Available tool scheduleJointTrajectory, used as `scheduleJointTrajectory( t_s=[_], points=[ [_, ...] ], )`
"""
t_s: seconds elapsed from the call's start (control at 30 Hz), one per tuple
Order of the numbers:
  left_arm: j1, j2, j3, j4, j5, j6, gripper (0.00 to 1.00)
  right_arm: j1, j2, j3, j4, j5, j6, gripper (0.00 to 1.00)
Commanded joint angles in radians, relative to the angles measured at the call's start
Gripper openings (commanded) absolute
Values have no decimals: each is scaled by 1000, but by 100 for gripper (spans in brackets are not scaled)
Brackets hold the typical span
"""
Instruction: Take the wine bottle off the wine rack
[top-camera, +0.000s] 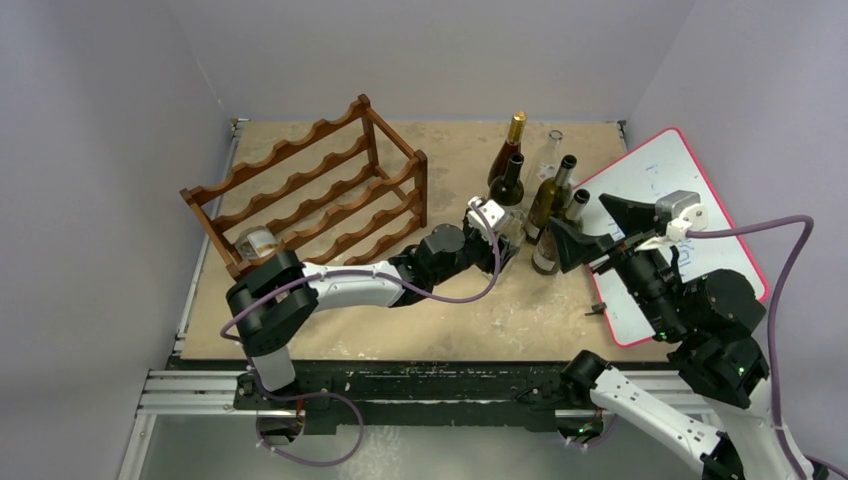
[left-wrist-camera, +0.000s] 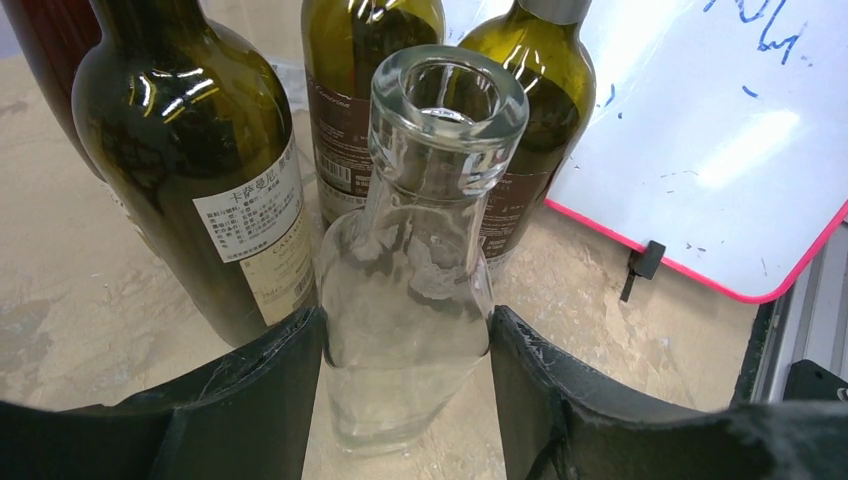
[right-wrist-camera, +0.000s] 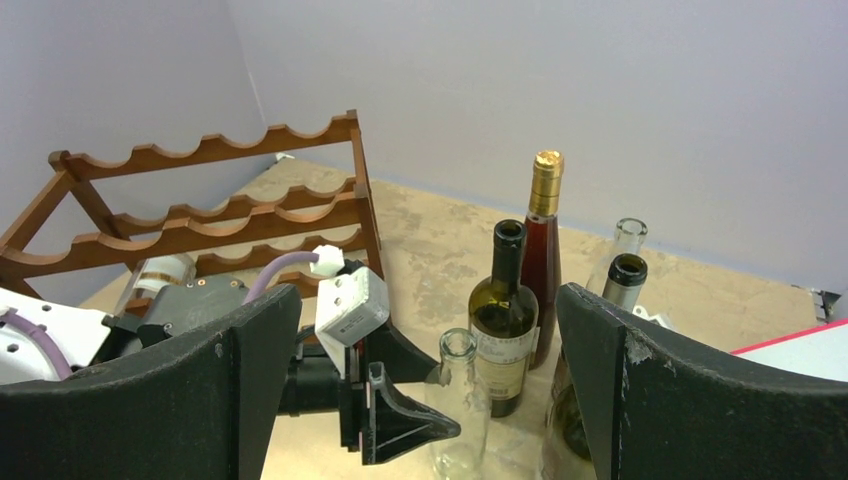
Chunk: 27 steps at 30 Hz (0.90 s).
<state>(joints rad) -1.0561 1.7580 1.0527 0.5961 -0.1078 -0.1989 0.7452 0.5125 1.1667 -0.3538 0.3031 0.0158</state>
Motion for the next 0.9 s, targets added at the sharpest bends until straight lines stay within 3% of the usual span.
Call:
scheduleJointTrajectory(
  t_s=[0.0,0.1,0.2,0.33,0.47,0.63,0.73,0.87],
  points=[
    [0,-20,58,98,-28,-13,57,2,15,26,21,7,5,100],
    [1,-39,61,43,-40,-22,68,2,28,27,33,-3,6,100],
    [1,-76,57,-10,-66,-26,72,2,41,27,49,-11,9,100],
    [1,-118,52,-54,-65,-13,99,2,57,30,65,-20,18,100],
    [2,-184,39,-93,-29,0,100,2,77,48,67,-14,40,100],
    [23,-320,50,-293,-3,50,100,2,102,83,75,9,68,100],
    [103,-443,55,-406,5,12,100,2,131,114,69,46,81,100],
    [294,-586,95,-553,-6,-65,100,2,153,144,82,92,98,100]
  ],
)
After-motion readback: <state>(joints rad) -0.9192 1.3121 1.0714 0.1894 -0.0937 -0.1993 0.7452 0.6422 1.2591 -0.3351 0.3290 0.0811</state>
